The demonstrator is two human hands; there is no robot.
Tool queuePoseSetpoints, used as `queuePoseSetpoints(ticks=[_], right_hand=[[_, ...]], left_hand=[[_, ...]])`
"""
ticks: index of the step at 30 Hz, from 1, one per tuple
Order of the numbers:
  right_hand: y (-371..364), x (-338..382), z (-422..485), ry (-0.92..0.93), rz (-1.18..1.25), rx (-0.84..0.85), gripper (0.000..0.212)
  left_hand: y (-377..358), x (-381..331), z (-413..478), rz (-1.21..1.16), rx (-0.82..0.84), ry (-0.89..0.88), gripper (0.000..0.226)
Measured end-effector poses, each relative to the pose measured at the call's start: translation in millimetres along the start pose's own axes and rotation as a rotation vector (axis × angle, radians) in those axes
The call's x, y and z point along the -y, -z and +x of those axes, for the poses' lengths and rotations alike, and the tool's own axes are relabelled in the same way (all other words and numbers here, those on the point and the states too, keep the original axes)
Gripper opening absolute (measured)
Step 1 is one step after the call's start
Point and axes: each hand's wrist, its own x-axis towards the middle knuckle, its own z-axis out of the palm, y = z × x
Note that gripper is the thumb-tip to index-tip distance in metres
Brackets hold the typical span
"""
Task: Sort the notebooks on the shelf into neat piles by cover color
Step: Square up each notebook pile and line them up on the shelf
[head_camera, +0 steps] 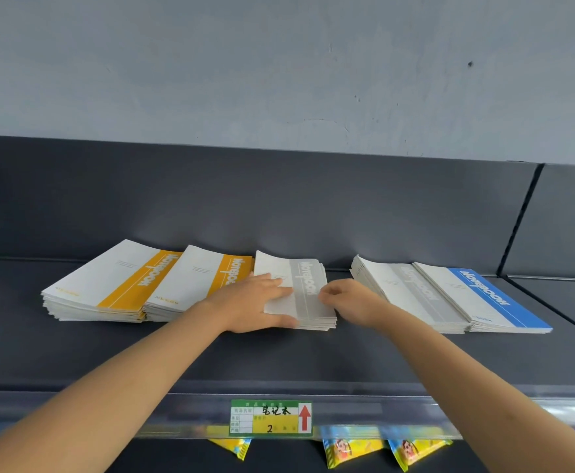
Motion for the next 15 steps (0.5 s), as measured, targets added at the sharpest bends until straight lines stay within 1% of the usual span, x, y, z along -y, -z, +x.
queuePoseSetpoints(ticks=[3,5,7,9,11,13,15], right_hand=[[-12.3,-1.9,-0.5,-0.010,0.039,-0.005,0.021],[-15.3,-1.9,-2.2,-0.010,0.091,-0.026,0.019],[-13.0,-3.2,-5.2,-0.007,0.127,-0.036,0.023],[-1.7,-4.3,-7.7,-0.014,0.107,-0.112,0.034],[16.2,-7.4,-8.9,-0.010,0.090,-0.218,0.033],[38.9,-17.4,-6.1,-0.025,0.076,-0.322,0.030],[60.6,-33.1,-4.2,-0.066,-0.031,-0.420,0.029]], left_hand=[[-1.6,1.6,2.1,-0.067,0.027,0.007,0.078],[-1.7,3.1,2.4,-0.093,0.041,0.022,0.079],[2.2,3.0,1.3,-0.104,0.037,0.038,0.086],[11.3,-3.9,1.5,-0.125,-0.028,0.025,0.086],[21.4,-19.6,7.0,-0.230,-0.129,-0.002,0.071],[25.6,-40.4,19.4,-0.428,-0.202,-0.029,0.047],[25.8,-63.7,40.7,-0.652,-0.197,-0.013,0.032]])
